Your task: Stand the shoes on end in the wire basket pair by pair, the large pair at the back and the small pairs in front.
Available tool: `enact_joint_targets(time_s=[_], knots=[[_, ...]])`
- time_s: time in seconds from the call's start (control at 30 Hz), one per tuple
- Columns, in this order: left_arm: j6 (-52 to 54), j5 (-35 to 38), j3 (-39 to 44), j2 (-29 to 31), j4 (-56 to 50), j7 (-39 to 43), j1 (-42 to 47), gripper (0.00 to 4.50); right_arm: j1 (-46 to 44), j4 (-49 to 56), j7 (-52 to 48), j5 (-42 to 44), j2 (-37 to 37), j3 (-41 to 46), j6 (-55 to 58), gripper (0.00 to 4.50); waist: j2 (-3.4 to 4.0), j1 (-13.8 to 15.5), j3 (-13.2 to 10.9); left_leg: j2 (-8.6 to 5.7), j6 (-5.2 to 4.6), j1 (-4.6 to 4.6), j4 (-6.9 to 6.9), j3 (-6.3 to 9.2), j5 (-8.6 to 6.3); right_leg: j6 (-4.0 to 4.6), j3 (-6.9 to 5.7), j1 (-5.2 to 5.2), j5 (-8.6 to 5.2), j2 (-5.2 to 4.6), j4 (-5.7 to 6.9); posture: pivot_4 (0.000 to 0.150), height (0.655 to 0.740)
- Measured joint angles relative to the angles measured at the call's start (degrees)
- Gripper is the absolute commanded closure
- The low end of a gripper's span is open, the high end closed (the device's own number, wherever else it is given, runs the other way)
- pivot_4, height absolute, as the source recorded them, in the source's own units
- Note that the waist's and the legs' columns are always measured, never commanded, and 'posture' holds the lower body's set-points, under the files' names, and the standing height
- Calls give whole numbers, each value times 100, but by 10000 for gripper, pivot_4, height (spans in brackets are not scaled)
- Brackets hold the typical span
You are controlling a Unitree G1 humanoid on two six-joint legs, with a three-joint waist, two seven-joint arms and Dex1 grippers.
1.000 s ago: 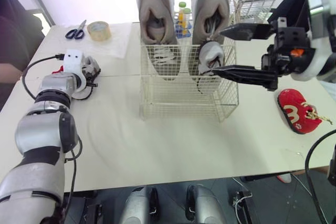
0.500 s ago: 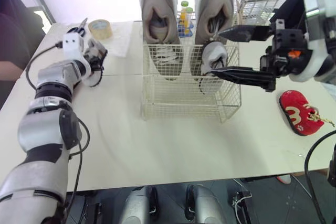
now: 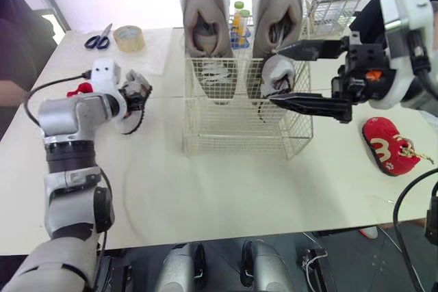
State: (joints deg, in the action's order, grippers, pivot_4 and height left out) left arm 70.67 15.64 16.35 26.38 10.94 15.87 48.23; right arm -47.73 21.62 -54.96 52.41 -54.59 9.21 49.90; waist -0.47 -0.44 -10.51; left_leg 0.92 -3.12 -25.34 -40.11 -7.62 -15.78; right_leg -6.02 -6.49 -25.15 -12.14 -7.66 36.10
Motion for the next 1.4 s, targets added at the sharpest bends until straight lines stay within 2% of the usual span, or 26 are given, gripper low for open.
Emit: enact_joint_targets(time_s=[0.07, 0.1, 0.33, 0.53, 0.87, 1.17, 1.27, 1.4], knots=[[195, 30, -11, -51, -117, -18, -75, 3529, 0, 0, 0, -13, 0, 0, -15, 0, 0, -9, 0, 0, 4, 0, 0, 1, 2, 0, 0, -1, 0, 1, 0, 1500, 7400], [316, 67, 13, -51, -227, -28, -72, 377, 0, 0, 2, -22, -1, 0, -18, 0, 0, -11, 0, 0, 4, 0, 0, 1, 2, 0, 0, -1, 0, 1, 0, 1500, 7400], [738, 261, 392, 151, -490, -116, 572, 377, 10, 6, 4, -32, -10, 5, -18, 0, 0, 0, 0, 0, 4, 0, 0, 2, 2, 0, 0, -1, 0, 0, 0, 1500, 7400], [189, 222, 495, 527, 133, -124, 1104, 377, 31, 8, 12, -46, -10, 6, -26, 0, 1, -4, 1, -1, 5, 4, 1, -1, 2, 0, 0, 0, 0, 0, 1, 1500, 7400], [-1196, -51, -55, 558, 2296, 296, 941, 377, 30, 12, 67, -102, 8, 4, -34, 0, 0, 12, 0, -2, 6, 1, 1, -2, 3, 0, -1, 0, 0, 0, -2, 1500, 7400], [-2825, -448, -475, 381, 4455, 555, 1620, 377, 29, 17, 113, -149, 51, 3, -33, 0, -1, -12, 1, -2, 5, 2, 3, -5, 3, 0, -1, -2, 0, 0, -2, 1500, 7400], [-3311, -597, -549, 352, 5054, 610, 1798, 8321, 29, 31, 129, -149, 51, 3, -31, 0, -1, -11, 1, -2, 5, 2, 3, -5, 3, 0, -1, -3, 0, 0, -1, 1500, 7400], [-3697, -706, -641, 320, 5502, 747, 1951, 27964, 29, 58, 161, -148, 51, 3, -31, 0, -2, -15, 1, -2, 4, 2, 3, -5, 2, 0, -1, -2, 0, -1, -1, 1500, 7400]])
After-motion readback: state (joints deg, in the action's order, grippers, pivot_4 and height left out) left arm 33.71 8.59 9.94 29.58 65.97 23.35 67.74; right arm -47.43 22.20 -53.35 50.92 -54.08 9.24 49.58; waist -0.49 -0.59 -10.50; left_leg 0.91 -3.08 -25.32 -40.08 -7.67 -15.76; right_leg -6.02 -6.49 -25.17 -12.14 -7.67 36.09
